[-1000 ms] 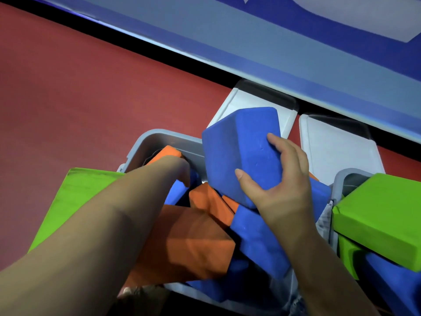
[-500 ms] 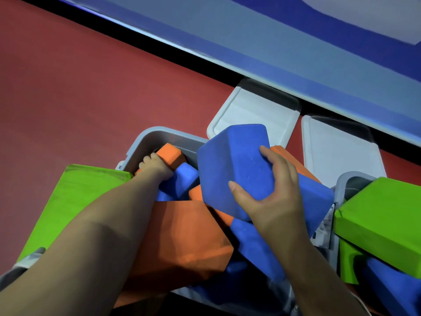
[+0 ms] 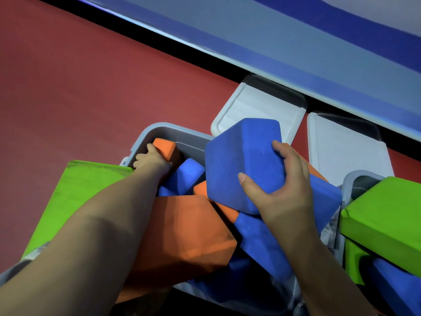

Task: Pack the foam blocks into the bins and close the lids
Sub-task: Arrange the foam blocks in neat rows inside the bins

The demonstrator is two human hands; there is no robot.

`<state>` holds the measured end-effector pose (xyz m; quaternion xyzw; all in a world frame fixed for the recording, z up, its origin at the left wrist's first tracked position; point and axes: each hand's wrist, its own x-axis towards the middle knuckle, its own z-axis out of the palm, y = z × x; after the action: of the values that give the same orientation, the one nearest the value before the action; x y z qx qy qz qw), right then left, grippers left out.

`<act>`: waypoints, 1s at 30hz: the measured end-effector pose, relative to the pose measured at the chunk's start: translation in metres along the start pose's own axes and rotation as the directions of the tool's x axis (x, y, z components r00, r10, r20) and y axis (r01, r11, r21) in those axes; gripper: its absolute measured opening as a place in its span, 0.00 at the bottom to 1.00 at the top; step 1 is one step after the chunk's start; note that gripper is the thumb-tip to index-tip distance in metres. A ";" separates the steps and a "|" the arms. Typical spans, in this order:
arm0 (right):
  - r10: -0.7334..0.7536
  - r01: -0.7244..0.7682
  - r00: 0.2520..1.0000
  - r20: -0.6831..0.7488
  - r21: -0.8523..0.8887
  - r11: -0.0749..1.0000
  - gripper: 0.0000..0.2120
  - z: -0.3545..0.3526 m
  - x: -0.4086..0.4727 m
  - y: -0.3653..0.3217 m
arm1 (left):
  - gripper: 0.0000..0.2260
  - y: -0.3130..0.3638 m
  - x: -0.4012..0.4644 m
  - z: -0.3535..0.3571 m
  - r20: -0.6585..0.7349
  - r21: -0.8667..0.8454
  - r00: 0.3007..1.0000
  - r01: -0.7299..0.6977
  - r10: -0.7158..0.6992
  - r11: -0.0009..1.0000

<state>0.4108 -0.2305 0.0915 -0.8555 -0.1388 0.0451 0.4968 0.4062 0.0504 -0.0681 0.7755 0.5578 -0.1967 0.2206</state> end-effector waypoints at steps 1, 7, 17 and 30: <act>-0.002 0.002 1.000 0.007 -0.003 1.000 0.32 0.000 -0.001 -0.001 | 0.40 0.001 -0.001 0.002 0.016 -0.003 1.000 -0.004 0.004 1.000; 0.005 -0.005 1.000 0.027 -0.006 1.000 0.32 0.000 -0.001 0.001 | 0.27 0.009 -0.008 0.014 -0.152 0.161 0.976 -0.130 0.154 0.978; 0.025 -0.025 1.000 0.013 -0.024 0.999 0.33 0.003 0.002 0.000 | 0.42 0.015 -0.017 0.030 0.321 0.048 0.821 -0.513 0.473 0.857; 0.038 -0.038 0.999 -0.001 -0.030 0.999 0.33 0.004 0.003 0.000 | 0.40 0.018 -0.019 0.026 0.173 0.071 0.879 -0.461 0.444 0.885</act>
<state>0.4131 -0.2268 0.0895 -0.8654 -0.1232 0.0521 0.4829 0.4161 0.0157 -0.0766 0.8782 0.3309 -0.2283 0.2591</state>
